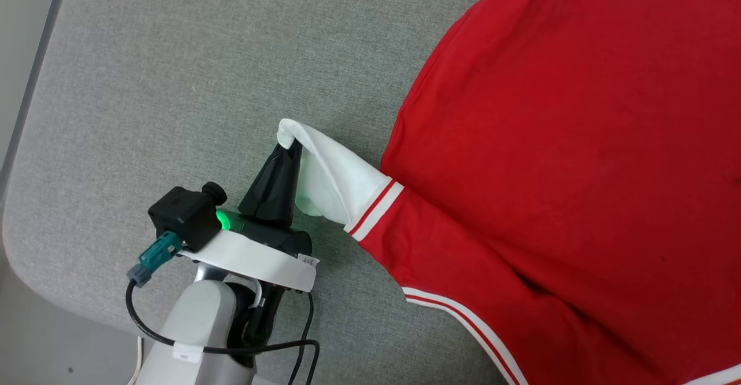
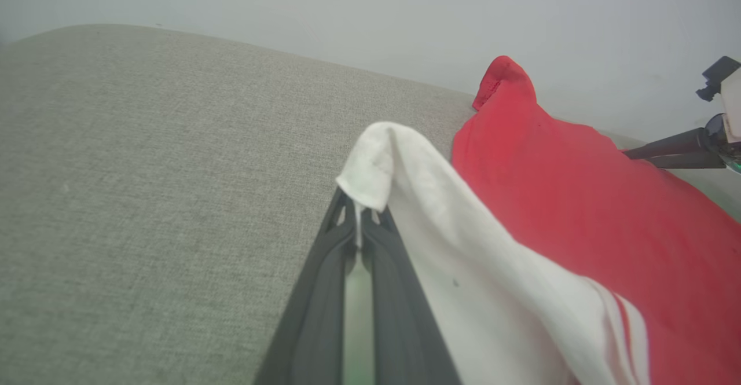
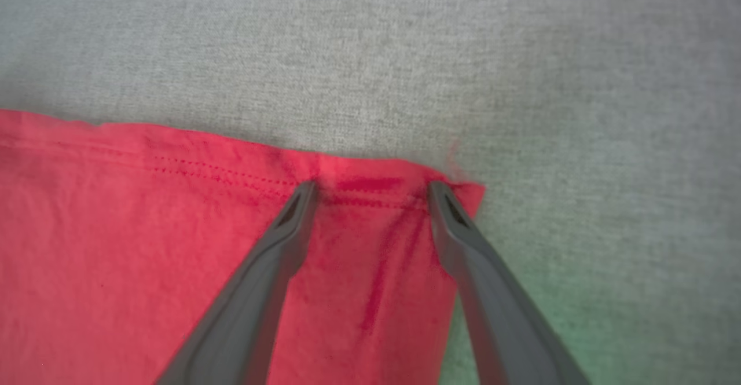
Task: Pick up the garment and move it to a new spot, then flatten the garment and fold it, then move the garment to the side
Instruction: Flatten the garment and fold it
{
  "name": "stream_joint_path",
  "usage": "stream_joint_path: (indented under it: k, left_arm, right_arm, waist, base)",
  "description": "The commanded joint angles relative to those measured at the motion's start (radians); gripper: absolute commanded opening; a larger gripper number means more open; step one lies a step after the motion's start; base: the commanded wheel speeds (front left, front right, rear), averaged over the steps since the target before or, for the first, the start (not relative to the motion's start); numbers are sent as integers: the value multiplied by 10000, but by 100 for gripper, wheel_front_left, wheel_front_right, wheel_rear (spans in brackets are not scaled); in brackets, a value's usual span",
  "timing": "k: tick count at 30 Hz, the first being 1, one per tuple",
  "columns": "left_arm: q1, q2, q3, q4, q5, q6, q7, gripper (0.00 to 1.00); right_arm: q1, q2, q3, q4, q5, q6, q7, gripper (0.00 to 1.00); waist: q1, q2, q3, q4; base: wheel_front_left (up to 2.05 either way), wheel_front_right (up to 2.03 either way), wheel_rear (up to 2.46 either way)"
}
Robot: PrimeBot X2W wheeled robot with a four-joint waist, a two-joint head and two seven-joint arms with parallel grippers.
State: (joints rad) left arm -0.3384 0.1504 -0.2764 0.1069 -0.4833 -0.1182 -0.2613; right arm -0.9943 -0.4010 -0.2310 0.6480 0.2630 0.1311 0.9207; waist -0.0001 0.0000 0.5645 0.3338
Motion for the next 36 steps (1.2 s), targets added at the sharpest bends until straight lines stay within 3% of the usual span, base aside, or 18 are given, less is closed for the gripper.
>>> stream_joint_path:
  k: [1, 3, 4, 5, 14, 20, 27, 36]
  left_arm:
    - [-79, -10, 38, 16, 49, -28, -53, 0]
    - [-38, -87, 81, 52, 101, -57, -54, 0]
    - [-12, -114, 114, 67, 139, -66, -54, 0]
    - [24, -134, 150, 84, 155, -81, -52, 0]
    - [711, -86, 564, 577, 333, -109, -53, 0]
    - [1271, 56, 919, 1205, 388, -94, -51, 0]
    - [2074, 424, 1212, 1935, 225, 69, 88, 0]
    - [2848, 758, 1462, 2019, 38, 438, 492, 0]
  right_arm:
    - [841, 508, 148, 786, -206, -7, 509, 100]
    - [1068, 606, -50, 1021, -454, -12, 944, 25]
    - [1119, 670, -145, 1078, -554, -12, 1118, 9]
    - [1155, 754, -208, 1058, -593, -12, 1181, 0]
    - [1109, 476, -293, 204, -483, -10, 684, 0]
    - [2178, 76, 27, -699, 61, -10, 413, 0]
    - [5613, 236, -161, -2966, 1002, -9, 134, 0]
    - [9572, 1520, -908, -5220, 1495, -9, -848, 0]
  waist:
    - [1, 0, -7, 6]
    - [1, 0, -43, 22]
    - [1, 0, -66, 21]
    - [1, 0, -106, 13]
    - [1, 0, -1096, -446]
    - [1, 0, -2289, -1134]
    - [1, 0, -3690, -2438]
    - [1, 0, -4523, -3418]
  base:
    - [0, 0, 0]
    - [0, 0, 0]
    - [0, 0, 0]
    - [0, 0, 0]
    - [0, 0, 0]
    - [0, 0, 0]
    - [0, 0, 0]
    - [0, 0, 0]
